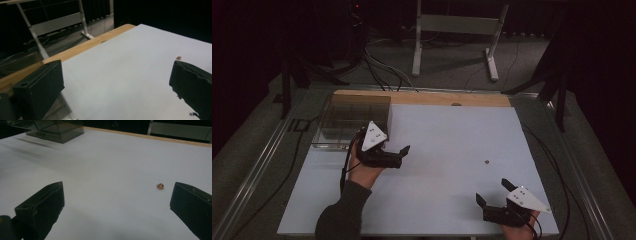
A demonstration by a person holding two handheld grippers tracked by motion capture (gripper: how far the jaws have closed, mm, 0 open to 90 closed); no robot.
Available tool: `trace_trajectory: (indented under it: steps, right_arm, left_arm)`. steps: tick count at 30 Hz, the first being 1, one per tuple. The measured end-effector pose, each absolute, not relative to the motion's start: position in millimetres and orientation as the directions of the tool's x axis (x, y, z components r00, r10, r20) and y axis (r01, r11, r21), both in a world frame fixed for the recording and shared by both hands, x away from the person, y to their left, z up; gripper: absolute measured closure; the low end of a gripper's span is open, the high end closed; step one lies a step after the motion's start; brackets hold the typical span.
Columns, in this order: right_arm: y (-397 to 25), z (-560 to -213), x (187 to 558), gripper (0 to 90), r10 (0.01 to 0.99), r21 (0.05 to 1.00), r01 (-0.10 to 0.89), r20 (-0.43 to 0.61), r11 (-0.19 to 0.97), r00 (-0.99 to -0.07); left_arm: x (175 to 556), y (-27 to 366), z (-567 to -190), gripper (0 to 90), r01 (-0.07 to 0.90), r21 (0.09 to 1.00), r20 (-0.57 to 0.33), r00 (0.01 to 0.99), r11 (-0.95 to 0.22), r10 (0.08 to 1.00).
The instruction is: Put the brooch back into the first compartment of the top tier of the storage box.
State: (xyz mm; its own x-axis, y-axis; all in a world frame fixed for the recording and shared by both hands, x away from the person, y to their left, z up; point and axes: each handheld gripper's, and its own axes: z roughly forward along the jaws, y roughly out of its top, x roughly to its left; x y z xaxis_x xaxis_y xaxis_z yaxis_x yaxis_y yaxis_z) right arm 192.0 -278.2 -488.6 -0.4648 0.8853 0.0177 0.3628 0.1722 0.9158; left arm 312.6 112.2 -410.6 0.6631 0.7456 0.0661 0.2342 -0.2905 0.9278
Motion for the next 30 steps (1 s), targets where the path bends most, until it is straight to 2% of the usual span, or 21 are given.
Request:
trace_trajectory:
  steps: [7,30]
  right_arm:
    - [-278,-489,192,0.0,0.885,0.916,0.364,0.020,0.171,-0.466]
    - [-279,-490,194,0.0,0.890,0.908,0.383,0.027,0.168,-0.455]
  left_arm:
    - [325,92,-411,0.1,0.236,0.920,0.071,0.686,-0.313,0.724]
    - [374,19,-429,0.2,0.306,0.899,-0.033,0.761,-0.313,0.648]
